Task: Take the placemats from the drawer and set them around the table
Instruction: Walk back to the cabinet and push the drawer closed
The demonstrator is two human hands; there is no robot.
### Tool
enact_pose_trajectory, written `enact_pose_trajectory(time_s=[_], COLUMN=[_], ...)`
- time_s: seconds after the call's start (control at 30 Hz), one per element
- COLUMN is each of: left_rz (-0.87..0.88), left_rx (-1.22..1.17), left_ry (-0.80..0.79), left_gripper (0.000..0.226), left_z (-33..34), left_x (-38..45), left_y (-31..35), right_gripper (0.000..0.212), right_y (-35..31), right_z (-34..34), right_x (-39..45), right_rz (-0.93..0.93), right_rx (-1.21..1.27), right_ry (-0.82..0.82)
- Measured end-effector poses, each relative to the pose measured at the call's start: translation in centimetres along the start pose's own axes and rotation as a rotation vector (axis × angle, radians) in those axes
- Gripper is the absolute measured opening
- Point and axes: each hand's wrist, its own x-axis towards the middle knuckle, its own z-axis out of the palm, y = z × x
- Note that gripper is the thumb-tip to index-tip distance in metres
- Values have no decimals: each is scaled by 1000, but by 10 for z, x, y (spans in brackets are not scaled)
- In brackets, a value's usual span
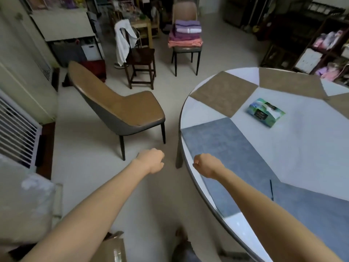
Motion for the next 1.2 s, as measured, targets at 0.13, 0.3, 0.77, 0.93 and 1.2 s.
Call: enact_pose_trajectory(time_s=[0.13,0.3,0.77,0.93,1.2], left_rz=[21,56,444,644,907], left_rx=[18,49,282,437,533], left_ry=[-11,-40,-18,-29,-73], left_gripper=[35,37,34,38,36], left_z=[-40,-100,-226,-279,-327], left_x=[55,135,409,496,580], left_y=[-40,-100,-153,-138,-42], right_gripper=[22,27,23,19,26], right_y=[-18,-43,-1,21,79], right_z=[-33,-86,-192,-217,-239], right_x=[80,198,383,395,412], right_rz=[13,8,424,685,921], right_rx=[17,115,261,363,370], right_ry=[12,30,181,224,277])
